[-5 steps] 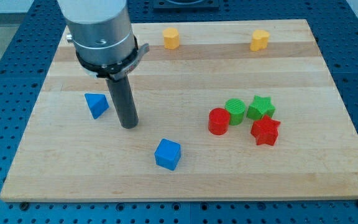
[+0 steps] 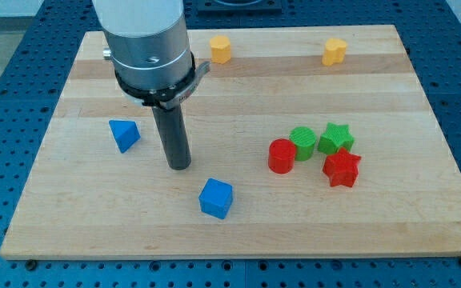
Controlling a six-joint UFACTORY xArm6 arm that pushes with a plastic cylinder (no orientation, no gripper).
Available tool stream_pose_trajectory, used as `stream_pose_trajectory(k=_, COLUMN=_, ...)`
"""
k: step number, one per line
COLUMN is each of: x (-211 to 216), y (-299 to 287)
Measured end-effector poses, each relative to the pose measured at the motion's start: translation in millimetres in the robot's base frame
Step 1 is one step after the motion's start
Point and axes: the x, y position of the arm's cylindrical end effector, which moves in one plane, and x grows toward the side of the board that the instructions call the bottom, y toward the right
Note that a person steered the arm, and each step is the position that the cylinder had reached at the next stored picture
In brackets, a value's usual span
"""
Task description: Move your arm closer to the yellow hexagon
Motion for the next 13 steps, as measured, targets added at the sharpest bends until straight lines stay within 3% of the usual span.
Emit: stream_pose_trajectory(k=13, x=-46.5, y=-7.6)
